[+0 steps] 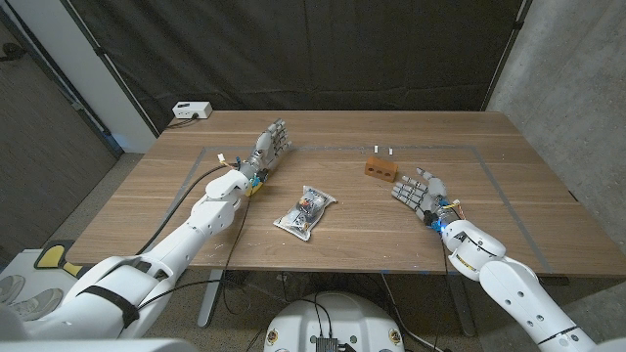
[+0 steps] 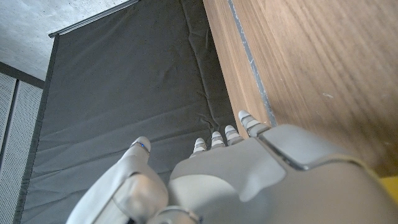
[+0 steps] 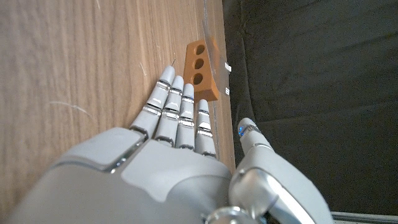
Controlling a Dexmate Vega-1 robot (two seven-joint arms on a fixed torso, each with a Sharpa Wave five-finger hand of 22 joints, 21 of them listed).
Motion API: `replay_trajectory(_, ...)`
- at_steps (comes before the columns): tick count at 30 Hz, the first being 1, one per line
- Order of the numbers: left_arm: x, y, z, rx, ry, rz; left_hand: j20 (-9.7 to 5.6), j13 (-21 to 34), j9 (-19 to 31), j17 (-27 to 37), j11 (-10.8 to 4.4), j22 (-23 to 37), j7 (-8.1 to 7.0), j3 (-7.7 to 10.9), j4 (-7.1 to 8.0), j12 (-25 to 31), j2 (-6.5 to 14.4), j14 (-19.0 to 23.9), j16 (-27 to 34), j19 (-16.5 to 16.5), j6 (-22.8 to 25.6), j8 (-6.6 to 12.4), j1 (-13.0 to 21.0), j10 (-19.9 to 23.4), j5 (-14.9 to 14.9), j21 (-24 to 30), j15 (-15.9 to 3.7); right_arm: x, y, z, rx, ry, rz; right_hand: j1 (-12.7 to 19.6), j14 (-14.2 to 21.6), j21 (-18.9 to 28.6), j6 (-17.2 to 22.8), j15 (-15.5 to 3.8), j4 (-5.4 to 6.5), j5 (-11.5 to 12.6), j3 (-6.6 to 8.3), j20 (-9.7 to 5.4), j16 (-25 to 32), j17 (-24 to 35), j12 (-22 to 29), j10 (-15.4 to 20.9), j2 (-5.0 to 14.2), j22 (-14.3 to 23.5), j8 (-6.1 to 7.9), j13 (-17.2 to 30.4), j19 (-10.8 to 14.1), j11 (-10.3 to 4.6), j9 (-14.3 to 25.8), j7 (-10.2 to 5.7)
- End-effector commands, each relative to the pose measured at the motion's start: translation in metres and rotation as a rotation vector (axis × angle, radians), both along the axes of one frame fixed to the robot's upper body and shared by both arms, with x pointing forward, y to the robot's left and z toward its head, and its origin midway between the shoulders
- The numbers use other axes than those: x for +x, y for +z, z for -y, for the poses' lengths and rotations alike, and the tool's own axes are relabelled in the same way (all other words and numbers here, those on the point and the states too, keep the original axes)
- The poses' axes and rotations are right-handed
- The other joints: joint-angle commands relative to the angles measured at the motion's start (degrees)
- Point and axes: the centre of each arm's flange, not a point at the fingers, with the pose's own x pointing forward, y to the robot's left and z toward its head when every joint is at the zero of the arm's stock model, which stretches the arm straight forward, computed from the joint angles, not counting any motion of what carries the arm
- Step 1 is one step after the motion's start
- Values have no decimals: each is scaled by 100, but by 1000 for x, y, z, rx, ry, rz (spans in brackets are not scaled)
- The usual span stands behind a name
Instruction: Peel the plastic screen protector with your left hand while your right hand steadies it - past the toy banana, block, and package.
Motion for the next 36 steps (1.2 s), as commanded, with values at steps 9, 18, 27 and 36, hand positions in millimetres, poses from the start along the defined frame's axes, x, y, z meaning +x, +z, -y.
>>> replay_trajectory(9, -4, 2, 4, -5, 10, 13, 28, 20, 31, 29, 66, 20, -41, -18, -16, 38, -15, -115, 16, -13, -86, 22, 62, -101, 3, 30, 26, 24, 20, 9, -53, 212, -81, -161, 625, 478, 371, 50, 48, -300, -185, 46, 31, 24, 71, 492, -239, 52, 41, 21, 813, 66, 24, 261)
replay_trajectory(18, -8, 3, 7, -3, 8, 19, 25, 21, 31, 29, 71, 21, -40, -24, -18, 40, -15, -111, 17, -7, -85, 21, 68, -97, 3, 30, 31, 35, 25, 18, -69, 261, -125, -199, 707, 511, 432, 69, 42, -358, -240, 67, 23, 20, 77, 573, -321, 56, 41, 22, 831, 84, 24, 294)
replay_trajectory(27, -9, 0, 11, -12, 7, 10, 26, 21, 32, 30, 68, 21, -41, -30, -19, 39, -15, -109, 16, -7, -85, 19, 75, -99, 3, 28, 30, 45, 28, 29, -85, 319, -165, 369, 981, 683, 586, -50, -443, -384, -117, 24, -72, -38, 44, 795, -526, 71, 10, 21, 963, 27, 22, 258)
replay_trajectory(36, -14, -2, 12, -23, 11, 12, 31, 21, 32, 30, 63, 22, -37, -39, -19, 39, -15, -113, 15, -6, -78, 21, 80, -100, 2, 27, 36, 58, 34, 32, -106, 363, -210, 938, 1275, 944, 741, -221, -633, -383, -44, -102, -53, -3, 31, 1025, -620, 93, 1, 21, 1318, -42, 26, 241)
